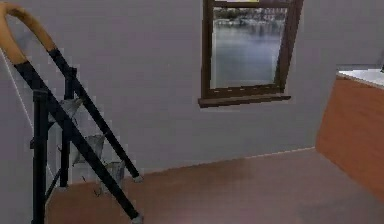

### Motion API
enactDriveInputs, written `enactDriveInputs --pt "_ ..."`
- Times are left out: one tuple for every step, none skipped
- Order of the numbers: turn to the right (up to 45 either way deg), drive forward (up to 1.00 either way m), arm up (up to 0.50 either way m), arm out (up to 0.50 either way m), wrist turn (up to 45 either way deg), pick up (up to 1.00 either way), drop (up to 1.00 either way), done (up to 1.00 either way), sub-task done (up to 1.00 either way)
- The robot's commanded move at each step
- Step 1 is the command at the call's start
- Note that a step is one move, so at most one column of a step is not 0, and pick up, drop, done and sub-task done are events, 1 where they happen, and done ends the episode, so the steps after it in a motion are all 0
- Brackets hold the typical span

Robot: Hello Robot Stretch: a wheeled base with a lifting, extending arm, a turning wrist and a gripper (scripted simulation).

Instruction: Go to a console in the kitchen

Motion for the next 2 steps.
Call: enactDriveInputs --pt "24.0 0.0 0.0 0.0 0.0 0.0 0.0 0.0 0.0" --pt "0.0 1.0 0.0 0.0 0.0 0.0 0.0 0.0 0.0"
